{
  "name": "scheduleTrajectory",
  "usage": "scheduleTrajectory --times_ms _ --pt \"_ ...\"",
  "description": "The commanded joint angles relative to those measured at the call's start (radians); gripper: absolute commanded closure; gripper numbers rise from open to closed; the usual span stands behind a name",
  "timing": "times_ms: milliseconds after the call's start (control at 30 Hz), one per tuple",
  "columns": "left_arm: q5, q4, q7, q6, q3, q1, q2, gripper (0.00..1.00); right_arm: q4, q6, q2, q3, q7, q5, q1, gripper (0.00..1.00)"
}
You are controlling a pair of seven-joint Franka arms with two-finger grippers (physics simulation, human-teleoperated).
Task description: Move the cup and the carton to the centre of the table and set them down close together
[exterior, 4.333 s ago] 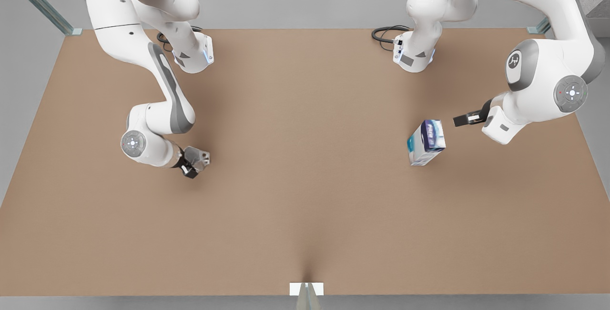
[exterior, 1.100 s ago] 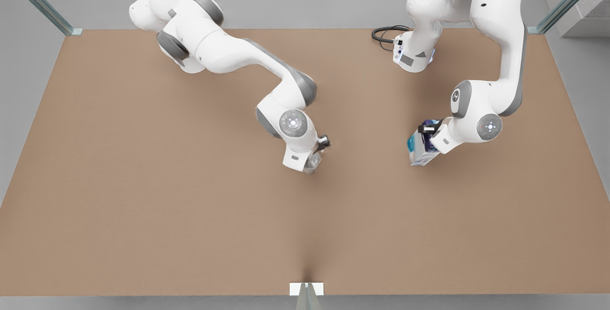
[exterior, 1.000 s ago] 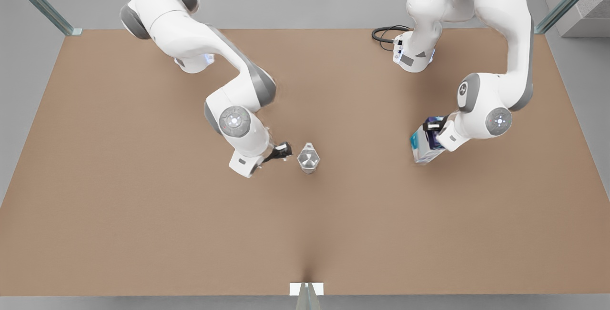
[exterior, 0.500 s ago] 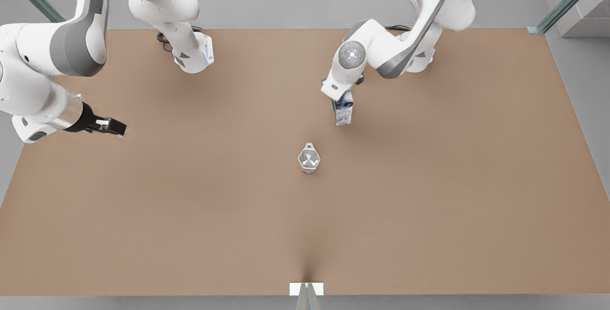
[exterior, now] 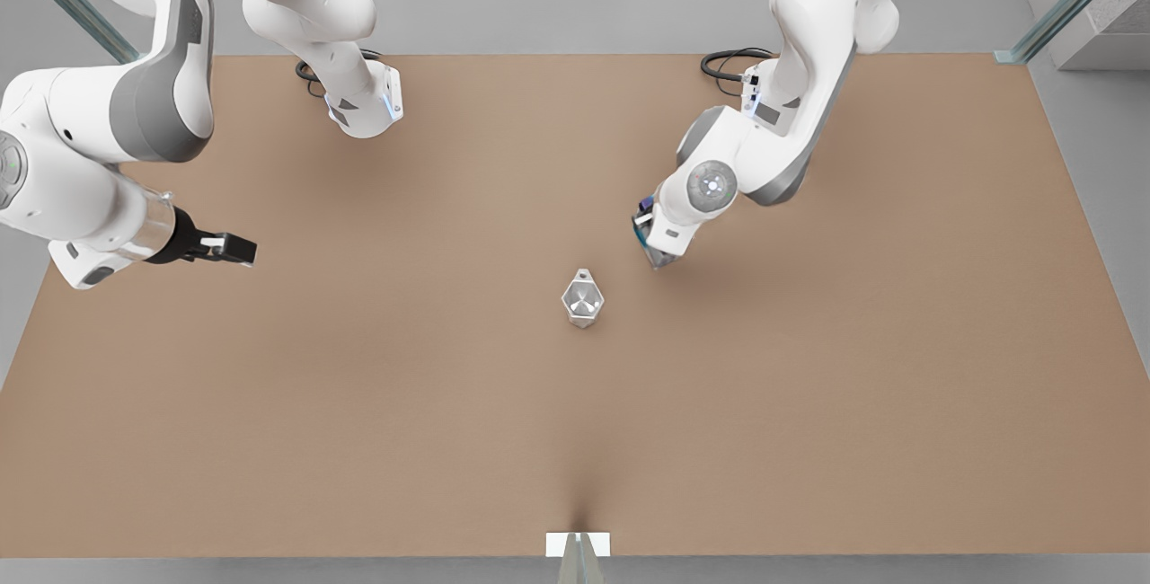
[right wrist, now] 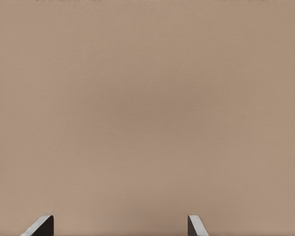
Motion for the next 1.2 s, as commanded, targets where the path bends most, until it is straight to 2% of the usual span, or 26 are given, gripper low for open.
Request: scheduleTrajectory --times_ms 0,200,467,500,1167 --pt "-0.034 0.000 -0.002 0.003 0.000 -0.003 0.000 0.35 0.002 0.000 0.000 0.000 0.000 0.000 0.000 0.00" --pt "-0.051 0.095 -0.115 -0.007 0.000 -0.063 0.072 0.34 0.031 -0.022 0.017 -0.003 -0.009 0.000 0.000 0.00" --pt "-0.086 0.100 -0.132 0.113 0.000 -0.097 0.138 0.32 0.045 -0.035 0.029 -0.009 -0.015 -0.005 -0.009 0.00" --pt "-0.085 0.100 -0.125 0.113 0.000 -0.099 0.143 0.00 0.045 -0.035 0.031 -0.009 -0.015 -0.005 -0.009 0.00" --pt "-0.085 0.126 -0.137 0.032 0.006 -0.097 0.109 0.00 0.071 -0.051 0.046 -0.008 -0.015 -0.002 -0.009 0.00"
